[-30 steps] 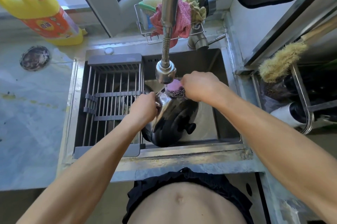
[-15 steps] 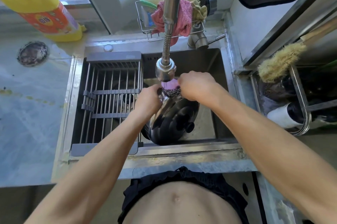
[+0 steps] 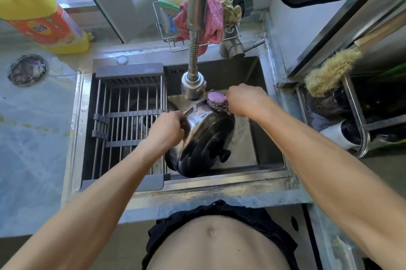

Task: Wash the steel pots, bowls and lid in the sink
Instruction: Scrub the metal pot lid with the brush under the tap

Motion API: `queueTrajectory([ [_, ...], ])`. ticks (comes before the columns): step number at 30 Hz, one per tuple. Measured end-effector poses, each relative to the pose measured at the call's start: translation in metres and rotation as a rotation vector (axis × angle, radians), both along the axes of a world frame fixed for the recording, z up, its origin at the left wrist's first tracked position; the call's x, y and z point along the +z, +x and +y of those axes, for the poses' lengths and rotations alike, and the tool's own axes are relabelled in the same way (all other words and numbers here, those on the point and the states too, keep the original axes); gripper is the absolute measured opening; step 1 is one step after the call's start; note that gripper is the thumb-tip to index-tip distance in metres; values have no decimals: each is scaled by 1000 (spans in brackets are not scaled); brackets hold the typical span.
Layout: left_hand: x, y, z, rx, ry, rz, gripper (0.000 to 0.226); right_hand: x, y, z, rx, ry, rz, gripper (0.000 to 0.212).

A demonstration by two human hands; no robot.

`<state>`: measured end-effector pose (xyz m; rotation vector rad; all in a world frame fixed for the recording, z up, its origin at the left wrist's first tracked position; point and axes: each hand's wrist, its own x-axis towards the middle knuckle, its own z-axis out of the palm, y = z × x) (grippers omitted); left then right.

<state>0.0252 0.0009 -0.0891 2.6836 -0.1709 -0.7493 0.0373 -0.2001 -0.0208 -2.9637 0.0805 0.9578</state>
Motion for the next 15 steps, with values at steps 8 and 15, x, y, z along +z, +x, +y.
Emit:
queueTrajectory([
  [8,6,9,-26,27,-7,-94,18,6,1,17,80,14,-9,25],
  [15,8,10,-15,-57,9,-59,13,6,0,24,66,48,24,28],
])
